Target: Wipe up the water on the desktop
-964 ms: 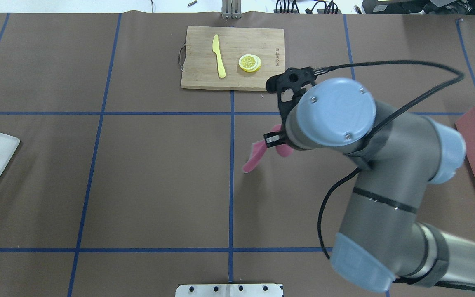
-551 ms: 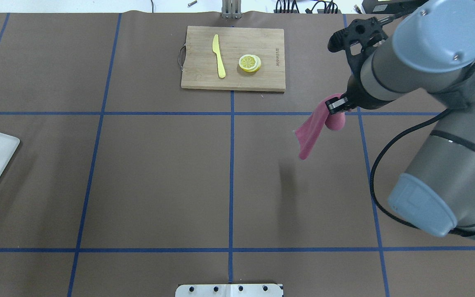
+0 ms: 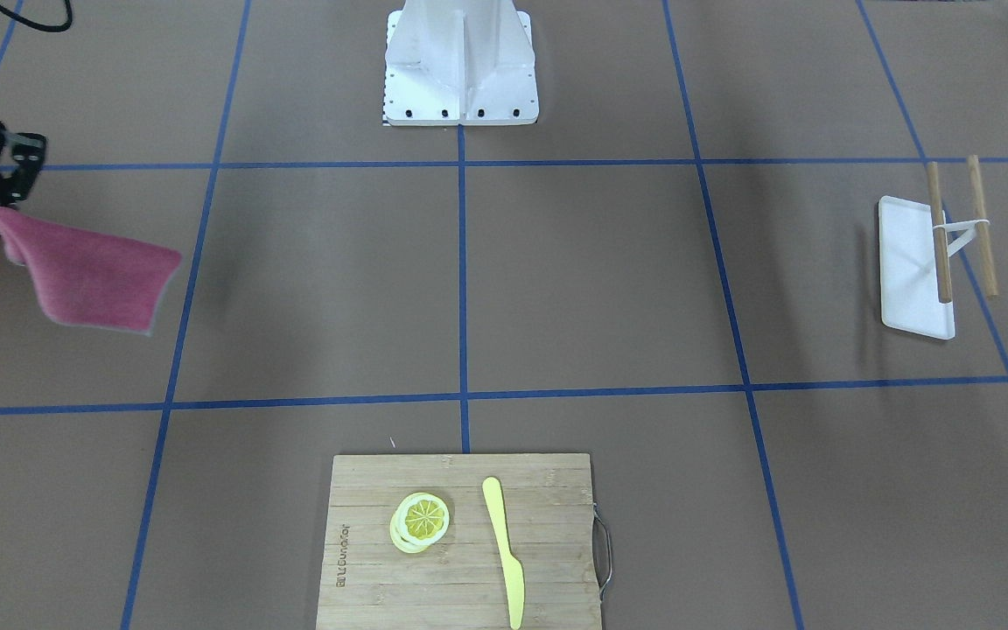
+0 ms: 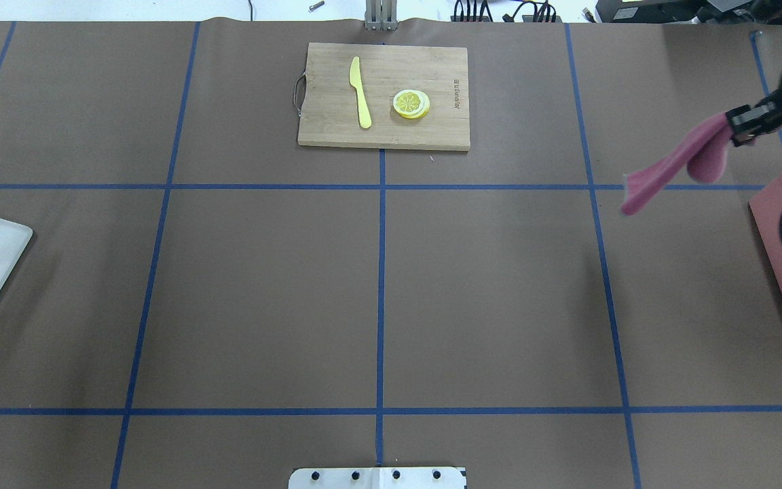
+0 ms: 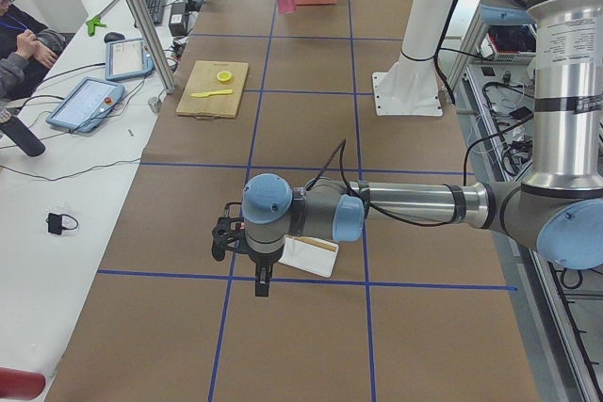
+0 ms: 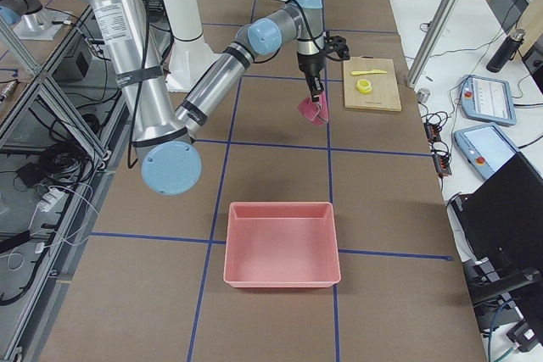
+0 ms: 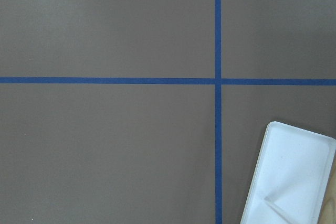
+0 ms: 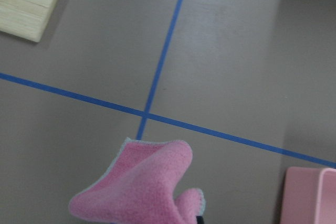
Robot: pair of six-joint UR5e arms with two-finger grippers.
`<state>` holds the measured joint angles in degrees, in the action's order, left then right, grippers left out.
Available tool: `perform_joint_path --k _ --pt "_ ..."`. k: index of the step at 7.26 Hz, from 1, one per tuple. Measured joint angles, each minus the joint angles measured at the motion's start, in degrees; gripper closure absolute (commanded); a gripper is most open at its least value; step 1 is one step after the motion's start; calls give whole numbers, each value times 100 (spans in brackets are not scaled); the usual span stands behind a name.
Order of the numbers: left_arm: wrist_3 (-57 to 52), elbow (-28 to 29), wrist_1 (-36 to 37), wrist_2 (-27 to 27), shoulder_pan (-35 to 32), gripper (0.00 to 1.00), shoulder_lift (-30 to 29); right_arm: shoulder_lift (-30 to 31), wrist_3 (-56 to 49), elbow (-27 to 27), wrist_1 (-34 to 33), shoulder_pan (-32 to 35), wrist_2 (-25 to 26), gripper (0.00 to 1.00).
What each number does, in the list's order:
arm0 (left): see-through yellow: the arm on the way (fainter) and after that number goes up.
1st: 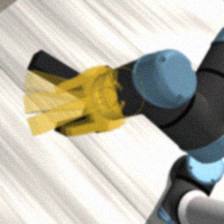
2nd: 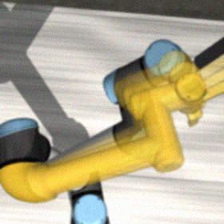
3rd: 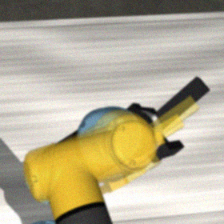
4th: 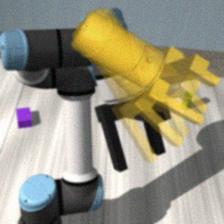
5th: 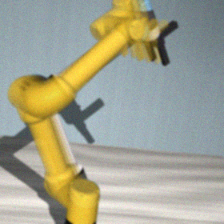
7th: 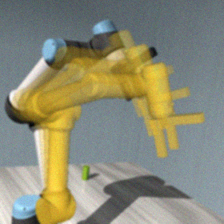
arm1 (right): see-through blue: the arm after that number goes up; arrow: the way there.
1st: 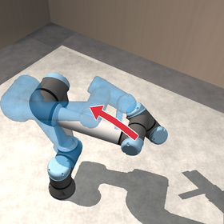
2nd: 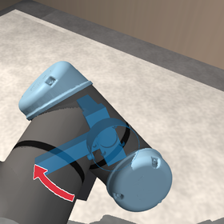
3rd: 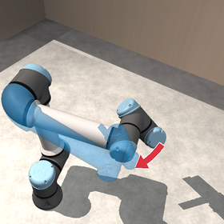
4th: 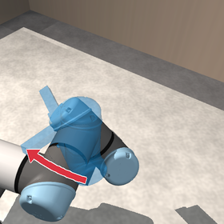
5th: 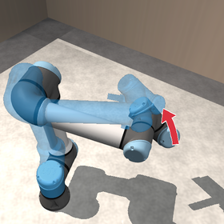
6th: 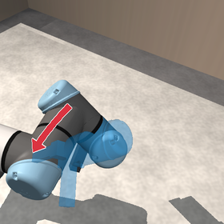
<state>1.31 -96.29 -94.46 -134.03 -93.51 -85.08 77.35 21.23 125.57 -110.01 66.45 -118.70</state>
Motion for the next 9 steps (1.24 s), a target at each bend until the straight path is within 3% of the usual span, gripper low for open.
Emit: perform_joint_path --k 3,5,9 --pt "-11 -18 -11 0 8 1 1 1637 -2714 85 4 1743 -588 100" --pt "-16 -67 -11 -1 8 1 7 2711 -4120 127 16 2571 -718 100" --pt "-16 -90 -19 -1 8 1 3 3601 -4514 -406 444 2834 -646 100"
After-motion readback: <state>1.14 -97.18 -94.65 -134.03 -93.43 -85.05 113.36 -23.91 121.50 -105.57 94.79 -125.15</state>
